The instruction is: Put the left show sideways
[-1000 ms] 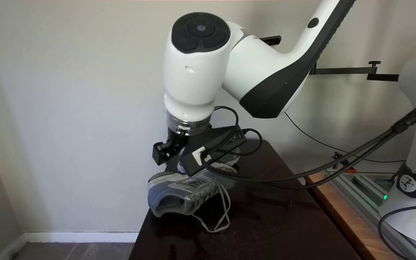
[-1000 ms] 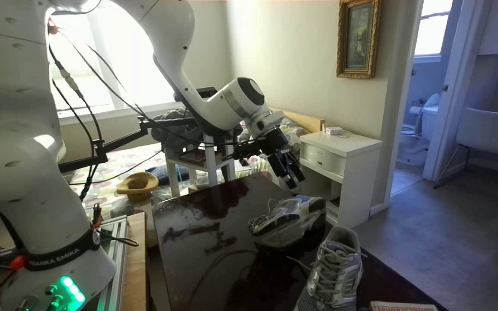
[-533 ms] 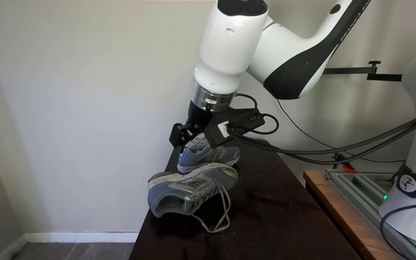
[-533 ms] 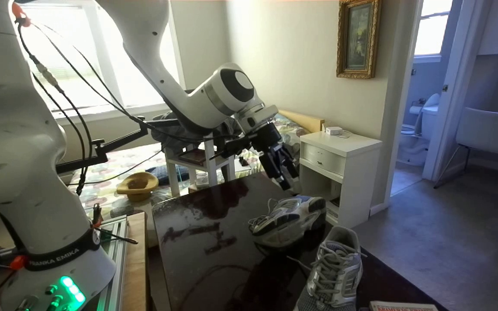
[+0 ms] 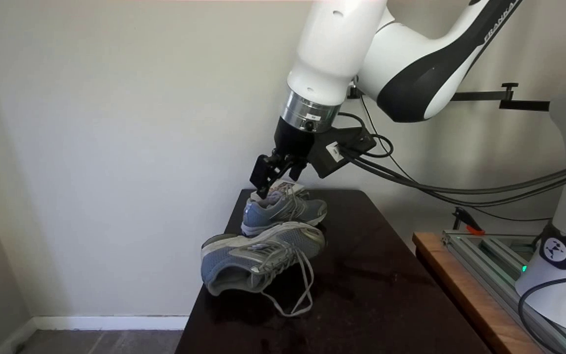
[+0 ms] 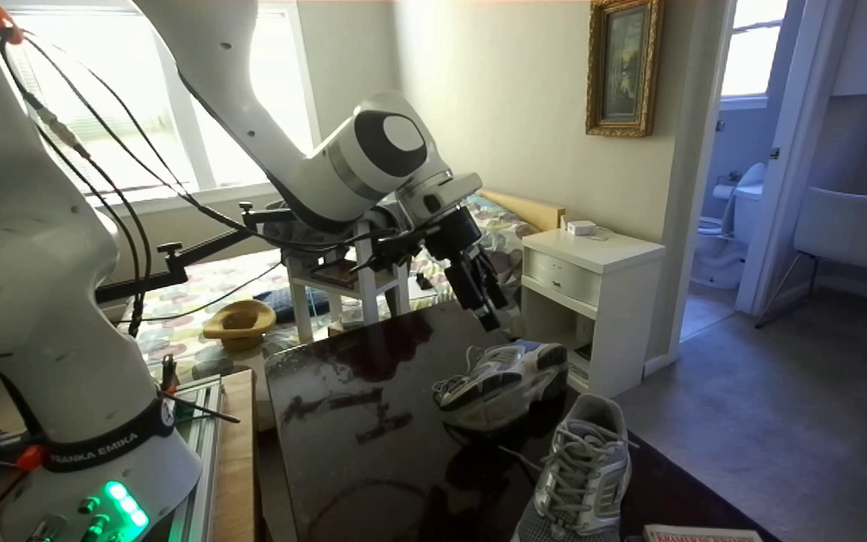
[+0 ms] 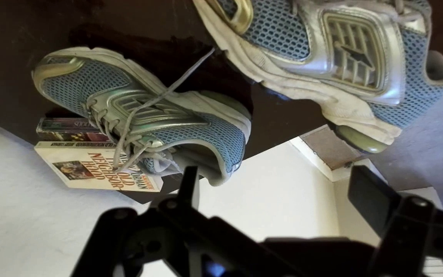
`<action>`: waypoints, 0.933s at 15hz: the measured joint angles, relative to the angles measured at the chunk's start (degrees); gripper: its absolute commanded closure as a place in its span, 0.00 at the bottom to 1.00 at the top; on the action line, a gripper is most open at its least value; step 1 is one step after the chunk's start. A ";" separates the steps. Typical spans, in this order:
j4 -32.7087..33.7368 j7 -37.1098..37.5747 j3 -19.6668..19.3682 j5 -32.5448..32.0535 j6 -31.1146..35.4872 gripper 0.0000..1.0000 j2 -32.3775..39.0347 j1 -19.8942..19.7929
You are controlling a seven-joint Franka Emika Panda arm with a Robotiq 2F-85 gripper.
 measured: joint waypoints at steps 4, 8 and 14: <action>-1.24 -7.85 -0.04 2.61 0.17 0.00 -2.31 -0.37; -2.49 -15.22 -0.04 7.59 1.23 0.00 -4.40 -0.63; -4.32 -25.34 0.00 15.33 1.95 0.00 -7.20 -0.69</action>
